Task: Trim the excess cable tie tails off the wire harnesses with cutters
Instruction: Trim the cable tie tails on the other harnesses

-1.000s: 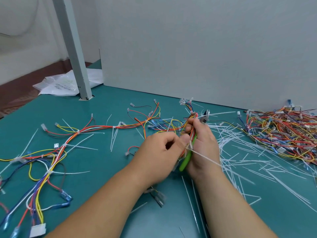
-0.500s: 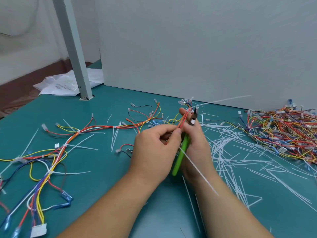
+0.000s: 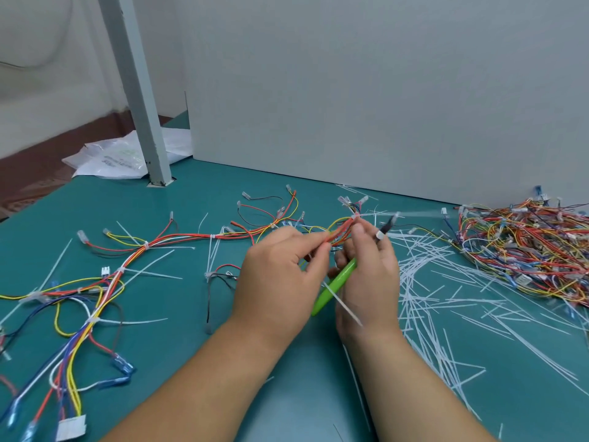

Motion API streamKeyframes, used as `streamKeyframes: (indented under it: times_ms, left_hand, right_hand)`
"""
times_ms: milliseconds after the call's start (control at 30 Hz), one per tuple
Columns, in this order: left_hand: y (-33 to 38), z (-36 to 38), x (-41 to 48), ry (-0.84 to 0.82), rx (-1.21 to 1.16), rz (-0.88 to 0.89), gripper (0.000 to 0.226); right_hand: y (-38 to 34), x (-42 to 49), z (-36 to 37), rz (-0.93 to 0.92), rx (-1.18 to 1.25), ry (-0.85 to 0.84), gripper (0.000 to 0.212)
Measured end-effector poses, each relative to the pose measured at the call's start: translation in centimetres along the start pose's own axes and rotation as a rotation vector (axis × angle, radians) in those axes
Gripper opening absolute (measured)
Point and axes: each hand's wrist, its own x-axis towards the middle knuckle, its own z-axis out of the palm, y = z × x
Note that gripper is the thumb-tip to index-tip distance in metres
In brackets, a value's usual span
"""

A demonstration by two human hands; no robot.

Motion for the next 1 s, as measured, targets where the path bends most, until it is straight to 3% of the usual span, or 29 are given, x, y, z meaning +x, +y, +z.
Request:
streamKeyframes:
  times_ms: [267,367,433,500,533,633,733,900,1000]
  left_hand:
    - [-0.5,-0.2,-0.4,-0.275,0.144,0.264,0.022]
    - [-0.3,-0.8,0.1,-0.277,0.029,0.094,0.023]
    - [-0.3,-1.3,1.4,-0.100,-0.078,-0.119,0.024]
    - [-0.9,-1.8,3.3,0.008,0.002,-0.225,0.017]
    - [-1.3,-2.1,4.2,-0.040,0.114,-0.240,0.026]
    - [-3.0,-2.2,5.9,-0.406,0.374,-0.275,0.069]
    - [-4.1,-1.0,6.0,-0.590,0.403,-0.283,0.083]
    - [-5.3,0.7,6.3,-0.524,0.485,-0.365,0.074]
    - [-6.2,1.0,6.3,-0.507,0.520,-0.422,0.043]
  right_hand:
    - [-0.6,0.9,-0.7,0.146,0.073,0.192,0.016]
    - [-1.0,1.3,-0.8,0.137,0.157,0.159,0.018]
    - [-1.5,1.7,-1.1,0.146,0.250,0.080,0.014]
    - [-2.0,2.0,-1.4,0.163,0.380,-0.013,0.010]
    - [-2.2,2.1,-1.6,0.170,0.445,-0.055,0.007]
    - [-2.2,2.1,-1.8,0.195,0.565,-0.141,0.007]
    - [-2.0,2.0,-1.8,0.230,0.610,-0.219,0.007]
    - [-1.8,1.9,-1.9,0.279,0.665,-0.277,0.015]
    - [-1.7,1.9,-1.9,0.275,0.643,-0.247,0.012]
